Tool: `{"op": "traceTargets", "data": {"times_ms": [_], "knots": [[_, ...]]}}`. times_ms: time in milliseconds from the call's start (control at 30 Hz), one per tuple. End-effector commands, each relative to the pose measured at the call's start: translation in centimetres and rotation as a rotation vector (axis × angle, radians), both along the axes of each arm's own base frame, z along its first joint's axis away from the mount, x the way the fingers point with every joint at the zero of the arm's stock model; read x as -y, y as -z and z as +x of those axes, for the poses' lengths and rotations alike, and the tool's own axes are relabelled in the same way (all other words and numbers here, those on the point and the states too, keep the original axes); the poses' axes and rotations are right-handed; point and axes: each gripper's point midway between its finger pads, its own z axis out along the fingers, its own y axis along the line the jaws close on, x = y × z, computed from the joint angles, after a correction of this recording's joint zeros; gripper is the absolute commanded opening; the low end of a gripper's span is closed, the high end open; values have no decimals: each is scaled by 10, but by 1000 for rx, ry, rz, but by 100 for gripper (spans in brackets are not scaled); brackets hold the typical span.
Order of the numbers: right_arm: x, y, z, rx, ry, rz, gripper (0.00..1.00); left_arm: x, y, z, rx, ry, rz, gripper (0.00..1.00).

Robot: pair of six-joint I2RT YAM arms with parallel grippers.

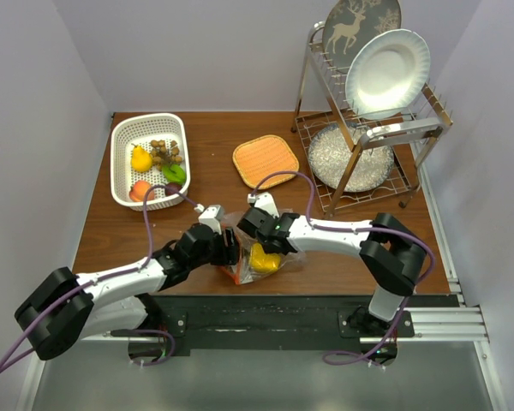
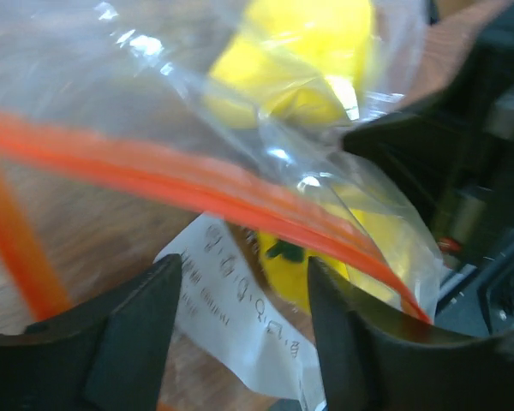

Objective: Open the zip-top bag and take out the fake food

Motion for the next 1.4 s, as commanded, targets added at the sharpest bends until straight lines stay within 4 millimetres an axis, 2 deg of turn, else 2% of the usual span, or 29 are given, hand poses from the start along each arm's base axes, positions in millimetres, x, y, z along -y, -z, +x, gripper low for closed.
{"op": "traceTargets", "data": {"times_ms": [0,67,167,200,267,300,400,467,533,667,733,833,933,1100,1367], "knots": [[-19,-2,6,4,-15,57,0,17,-16,-3,55,89,-79,70],[-17,-8,10,23,-5,43,0,16,-15,-7,47,92,-83,74],[-7,-20,10,43,6,34,9,13,-14,-10,47,92,-87,79],[-4,-31,11,55,12,49,20,14,-16,-10,52,95,-94,81],[2,-43,10,72,17,57,30,14,-16,-12,50,102,-97,81],[6,-55,10,90,20,66,37,14,-16,-13,51,107,-103,82],[13,-71,6,101,23,78,48,15,-16,-14,52,111,-115,82],[19,-83,2,112,29,99,48,16,-17,-15,51,114,-124,82],[29,-85,-7,98,28,116,48,16,-17,-15,49,112,-126,82],[36,-75,-31,26,-3,173,47,18,-20,-14,57,121,-136,82],[40,-62,-44,-24,-12,194,40,20,-21,-15,57,126,-140,82],[45,-50,-52,-49,-3,206,30,23,-22,-15,59,136,-155,82],[43,-35,-55,-72,-1,205,28,25,-21,-16,52,149,-164,82],[26,-18,-51,-92,-4,230,27,30,-19,-19,41,173,-177,83],[6,-9,-41,-90,-23,248,29,34,-12,-18,27,185,-159,84]]}}
